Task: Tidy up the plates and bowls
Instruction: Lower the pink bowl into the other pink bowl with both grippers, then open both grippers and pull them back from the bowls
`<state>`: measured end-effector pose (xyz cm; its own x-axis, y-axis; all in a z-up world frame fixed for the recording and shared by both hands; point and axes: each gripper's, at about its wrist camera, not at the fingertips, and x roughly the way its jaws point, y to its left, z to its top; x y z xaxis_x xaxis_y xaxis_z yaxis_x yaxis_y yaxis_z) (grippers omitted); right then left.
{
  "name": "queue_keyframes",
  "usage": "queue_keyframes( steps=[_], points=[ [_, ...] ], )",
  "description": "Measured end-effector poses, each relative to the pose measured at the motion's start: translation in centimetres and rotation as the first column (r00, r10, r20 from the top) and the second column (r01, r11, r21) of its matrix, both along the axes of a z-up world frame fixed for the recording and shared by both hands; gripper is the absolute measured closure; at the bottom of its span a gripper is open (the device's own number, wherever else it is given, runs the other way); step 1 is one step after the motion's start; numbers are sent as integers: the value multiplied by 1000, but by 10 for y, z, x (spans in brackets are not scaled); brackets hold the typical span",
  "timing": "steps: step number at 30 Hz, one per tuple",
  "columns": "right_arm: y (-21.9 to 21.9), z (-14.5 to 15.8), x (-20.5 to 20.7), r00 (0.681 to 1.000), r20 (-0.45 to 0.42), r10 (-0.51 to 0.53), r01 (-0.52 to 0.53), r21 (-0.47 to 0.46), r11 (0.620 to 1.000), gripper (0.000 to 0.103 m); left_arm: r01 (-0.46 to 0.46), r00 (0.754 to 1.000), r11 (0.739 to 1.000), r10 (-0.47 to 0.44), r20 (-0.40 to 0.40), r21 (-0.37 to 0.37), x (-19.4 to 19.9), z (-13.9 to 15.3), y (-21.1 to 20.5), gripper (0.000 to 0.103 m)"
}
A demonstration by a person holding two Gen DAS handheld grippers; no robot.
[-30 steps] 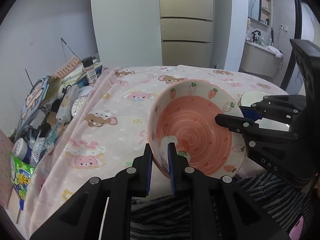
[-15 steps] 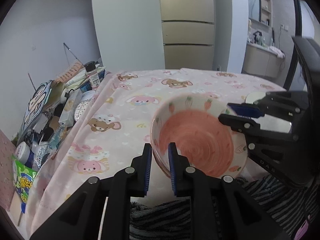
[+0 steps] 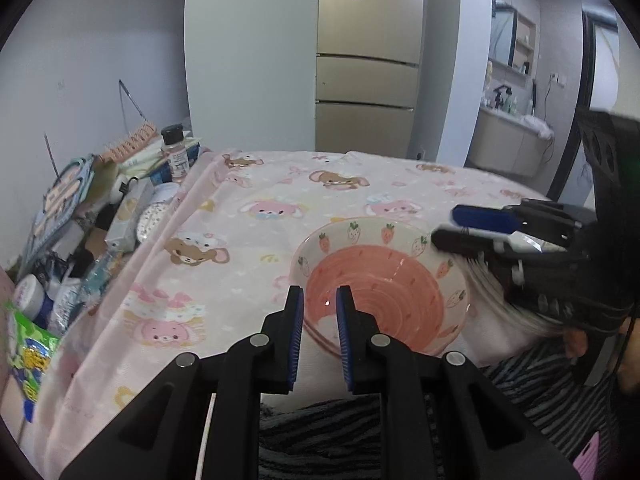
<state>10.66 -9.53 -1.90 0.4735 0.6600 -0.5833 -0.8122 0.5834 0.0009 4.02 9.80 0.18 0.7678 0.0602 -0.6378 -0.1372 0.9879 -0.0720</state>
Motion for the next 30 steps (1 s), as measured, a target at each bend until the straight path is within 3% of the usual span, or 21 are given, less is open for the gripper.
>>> queue_keyframes(
  steps=[2,4,5,7,13,20,30],
  points=[
    [-6,3,0,1000,4,-15,15,34,999,9,14,1000,999,-13,16,-37,0,3,1,63],
    [-10,7,1,1000,5,-29,29,49,998,6,14,999,1000,-13,38,-20,-1,6,-3,0],
    [-11,8,1,1000,0,-25,25,48,999,0,5,998,1000,-5,67,-2,-3,9,-6,0],
    [-13,11,-1,999,16,-29,28,41,999,0,15,996,1000,-16,89,13,-3,14,-10,0],
    [-26,25,-6,997,54,-47,44,57,997,0,27,995,999,-23,98,-42,2,21,-9,0],
    [-40,46,-15,990,122,-77,69,62,996,0,43,992,999,-40,119,-23,2,33,-16,0],
    [-75,86,-24,982,145,-121,104,121,987,0,113,978,993,-105,178,-35,-2,63,-36,0]
  ],
)
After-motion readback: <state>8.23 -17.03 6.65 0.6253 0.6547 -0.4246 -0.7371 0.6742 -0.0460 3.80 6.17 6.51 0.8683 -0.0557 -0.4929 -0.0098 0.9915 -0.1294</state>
